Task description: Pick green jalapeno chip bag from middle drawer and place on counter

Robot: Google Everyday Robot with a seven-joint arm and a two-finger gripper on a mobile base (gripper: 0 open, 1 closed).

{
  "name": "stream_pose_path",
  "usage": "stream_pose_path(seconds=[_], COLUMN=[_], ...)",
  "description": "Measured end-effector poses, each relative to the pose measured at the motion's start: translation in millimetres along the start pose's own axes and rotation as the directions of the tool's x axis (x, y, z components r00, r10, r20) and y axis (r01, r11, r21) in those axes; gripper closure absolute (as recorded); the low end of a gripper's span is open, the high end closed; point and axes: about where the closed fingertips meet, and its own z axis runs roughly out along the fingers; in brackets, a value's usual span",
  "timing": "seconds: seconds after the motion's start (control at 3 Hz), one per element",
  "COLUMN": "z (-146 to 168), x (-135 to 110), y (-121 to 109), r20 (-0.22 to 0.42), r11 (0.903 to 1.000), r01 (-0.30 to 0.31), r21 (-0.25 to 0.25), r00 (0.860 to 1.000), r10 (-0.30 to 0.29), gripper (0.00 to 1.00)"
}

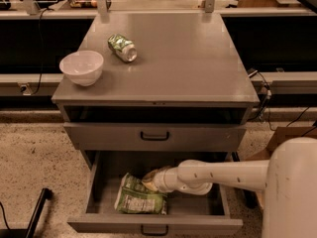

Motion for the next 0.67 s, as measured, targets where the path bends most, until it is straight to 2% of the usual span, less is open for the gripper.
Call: stream_pose_path(seconds=[0.33,0.67], z=[-12.4,-16.8], x=[-2.5,-2.1], y=[-2.9,-5.6], r20=[0.034,0.043], r11=[0.9998,0.9999], r01=[0.003,0.000], r21=[0.020,0.013], r00=[0.999,0.999], r10=[-0.004,0.000], gripper=[1.00,0.82])
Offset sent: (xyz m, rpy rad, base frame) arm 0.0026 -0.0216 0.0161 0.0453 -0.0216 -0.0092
